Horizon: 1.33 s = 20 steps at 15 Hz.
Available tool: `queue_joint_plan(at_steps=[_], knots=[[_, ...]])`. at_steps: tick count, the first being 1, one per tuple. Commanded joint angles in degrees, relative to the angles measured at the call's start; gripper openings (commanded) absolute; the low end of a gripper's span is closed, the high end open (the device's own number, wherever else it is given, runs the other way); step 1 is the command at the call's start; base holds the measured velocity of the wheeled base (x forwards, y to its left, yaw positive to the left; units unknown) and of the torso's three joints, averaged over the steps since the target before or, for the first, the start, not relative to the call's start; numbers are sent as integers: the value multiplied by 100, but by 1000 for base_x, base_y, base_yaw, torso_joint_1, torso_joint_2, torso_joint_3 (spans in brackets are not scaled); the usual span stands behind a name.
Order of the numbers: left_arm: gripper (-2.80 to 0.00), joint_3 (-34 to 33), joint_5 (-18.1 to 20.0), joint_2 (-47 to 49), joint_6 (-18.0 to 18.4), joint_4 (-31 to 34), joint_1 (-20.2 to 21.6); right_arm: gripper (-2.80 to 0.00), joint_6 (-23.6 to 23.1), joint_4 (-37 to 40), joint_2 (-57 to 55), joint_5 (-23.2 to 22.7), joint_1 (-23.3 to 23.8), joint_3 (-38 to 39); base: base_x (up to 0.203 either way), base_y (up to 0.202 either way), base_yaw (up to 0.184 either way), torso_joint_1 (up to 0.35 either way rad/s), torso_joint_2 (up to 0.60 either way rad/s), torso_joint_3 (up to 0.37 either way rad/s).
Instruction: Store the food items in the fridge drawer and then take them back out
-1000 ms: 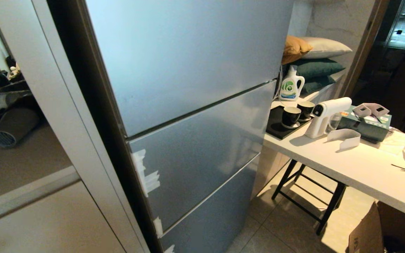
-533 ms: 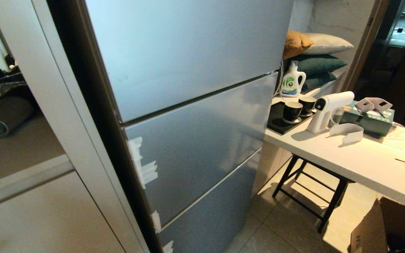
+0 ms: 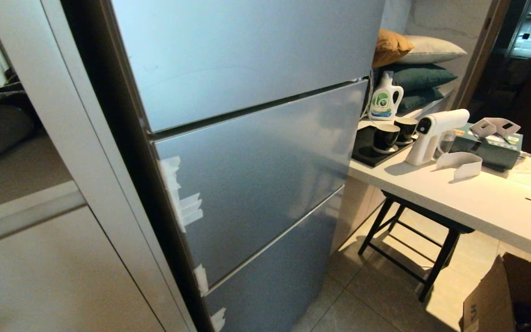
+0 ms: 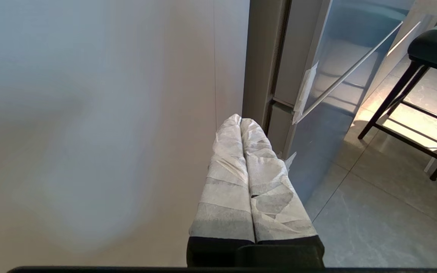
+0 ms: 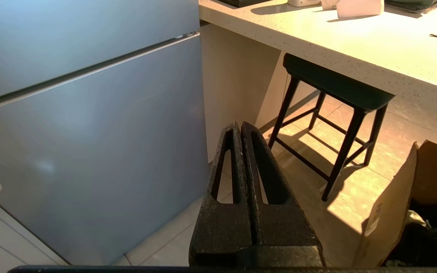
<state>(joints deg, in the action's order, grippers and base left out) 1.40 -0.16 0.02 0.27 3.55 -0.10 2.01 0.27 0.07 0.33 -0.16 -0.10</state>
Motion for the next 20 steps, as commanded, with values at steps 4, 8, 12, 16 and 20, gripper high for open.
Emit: queue_joint_plan(at_steps=[4,8,12,16,20], knots=[[-280,95,117,-7,110,-39,1,-280,1,0,-7,2,-2,1,0,0,0,-8,26,16],[-280,1140,942,1062,-142,-141,-25,-280,1,0,-7,2,-2,1,0,0,0,0,0,0],[-280,1627,1740,3490,-428,-929,-126,-280,1,0,-7,2,-2,1,0,0,0,0,0,0],[-280,1930,2013,5486,-491,-2656,-187,-280,1,0,-7,2,-2,1,0,0,0,0,0,0],[-280,2591,1292,6513,-515,-3459,-578,-280,1,0,-7,2,-2,1,0,0,0,0,0,0]])
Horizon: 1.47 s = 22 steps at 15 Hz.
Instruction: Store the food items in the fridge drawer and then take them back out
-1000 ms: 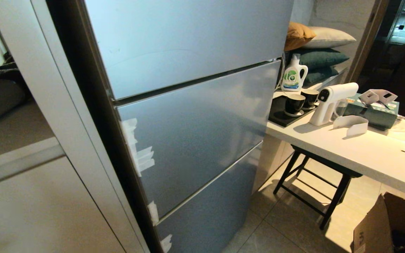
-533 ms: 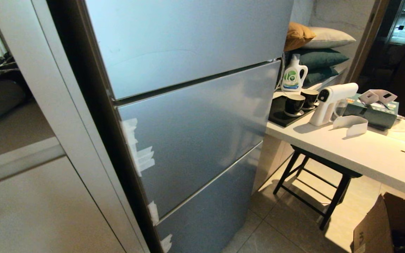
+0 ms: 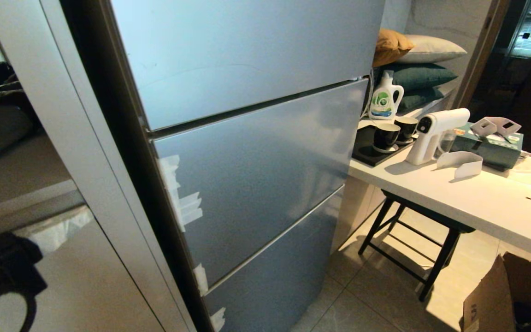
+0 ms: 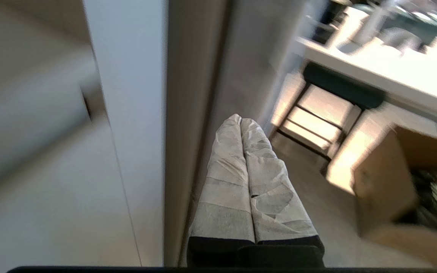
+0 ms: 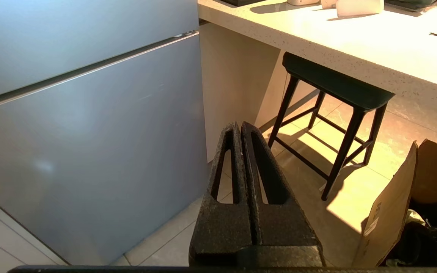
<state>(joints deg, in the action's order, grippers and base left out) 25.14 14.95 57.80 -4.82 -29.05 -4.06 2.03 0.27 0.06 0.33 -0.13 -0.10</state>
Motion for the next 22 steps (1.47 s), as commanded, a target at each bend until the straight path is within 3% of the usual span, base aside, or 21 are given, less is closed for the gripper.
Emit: queue_joint_plan(at_steps=[1,3,8,12,22], knots=[[-280,301,-391,926,-9,-374,-283,-280,-1,0,-6,2,-4,1,0,0,0,0,0,0],[-280,419,-625,1225,-1,-713,-560,-280,-1,0,-6,2,-4,1,0,0,0,0,0,0],[-280,735,-842,1517,-11,-754,-724,-280,-1,0,-6,2,-4,1,0,0,0,0,0,0],[-280,789,-1228,1767,-11,-986,-1118,-280,-1,0,-6,2,-4,1,0,0,0,0,0,0],[-280,825,-1249,1901,-28,-1235,-1509,-280,-1,0,-6,2,-4,1,0,0,0,0,0,0]])
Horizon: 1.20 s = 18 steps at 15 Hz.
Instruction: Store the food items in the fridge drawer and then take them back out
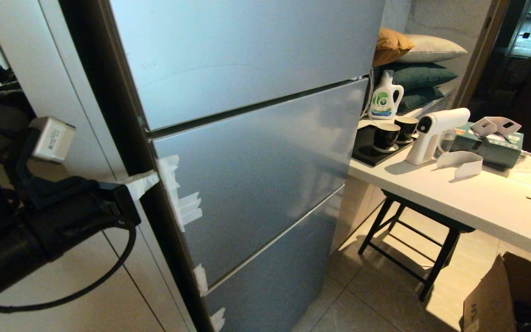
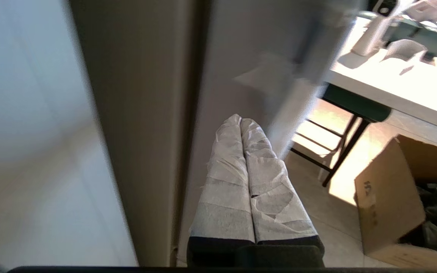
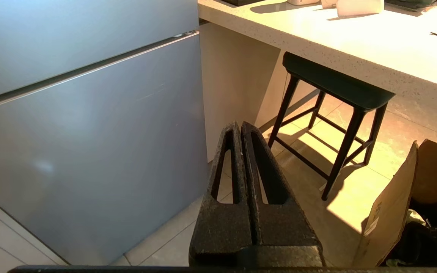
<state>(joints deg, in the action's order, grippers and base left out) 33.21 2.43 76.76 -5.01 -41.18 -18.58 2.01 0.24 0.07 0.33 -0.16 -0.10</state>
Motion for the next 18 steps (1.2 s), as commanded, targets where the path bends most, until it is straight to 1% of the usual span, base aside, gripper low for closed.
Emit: queue_joint_plan(at_steps=[1,7,10,12,13,16,18], knots=[[-280,19,4,-3,-16,-24,-78,-280,1,2,-7,2,-2,1,0,0,0,0,0,0],[-280,37,4,46,-1,-32,-203,-280,1,2,-7,2,-2,1,0,0,0,0,0,0],[-280,28,-26,185,30,-334,-277,-280,1,2,-7,2,-2,1,0,0,0,0,0,0],[-280,43,-193,251,35,-373,-336,-280,1,2,-7,2,-2,1,0,0,0,0,0,0],[-280,54,-216,251,35,-373,-348,-280,1,2,-7,2,-2,1,0,0,0,0,0,0],[-280,-8,-188,174,5,-373,-375,-280,1,2,-7,2,-2,1,0,0,0,0,0,0],[-280,-49,-103,103,-16,-373,-438,-280,1,2,-7,2,-2,1,0,0,0,0,0,0]])
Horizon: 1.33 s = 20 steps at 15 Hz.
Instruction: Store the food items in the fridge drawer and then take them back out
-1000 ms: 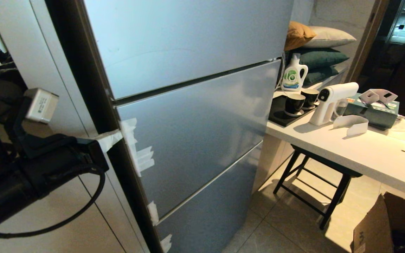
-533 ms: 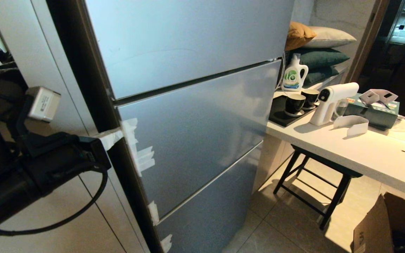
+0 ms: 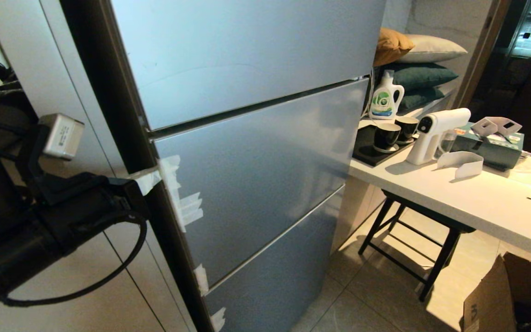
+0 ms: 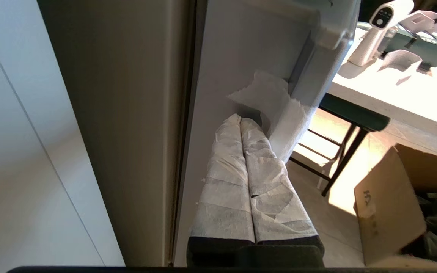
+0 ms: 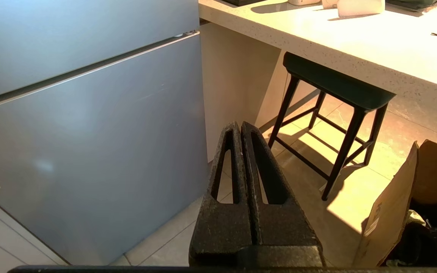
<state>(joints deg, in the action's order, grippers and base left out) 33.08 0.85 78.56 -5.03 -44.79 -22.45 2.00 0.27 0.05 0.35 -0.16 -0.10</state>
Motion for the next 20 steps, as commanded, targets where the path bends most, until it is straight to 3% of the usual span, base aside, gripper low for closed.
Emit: queue_joint_plan(at_steps=[1,11,15,20], knots=[[-280,-85,124,-110,-15,-19,-131,-280,2,0,-5,0,-2,1,0,0,0,0,0,0],[-280,-346,176,-307,-32,-27,-953,-280,2,0,-5,0,-2,1,0,0,0,0,0,0],[-280,-616,555,-578,-15,-21,-1068,-280,2,0,-5,0,-2,1,0,0,0,0,0,0],[-280,-653,587,-614,-24,-21,-1330,-280,2,0,-5,0,-2,1,0,0,0,0,0,0]])
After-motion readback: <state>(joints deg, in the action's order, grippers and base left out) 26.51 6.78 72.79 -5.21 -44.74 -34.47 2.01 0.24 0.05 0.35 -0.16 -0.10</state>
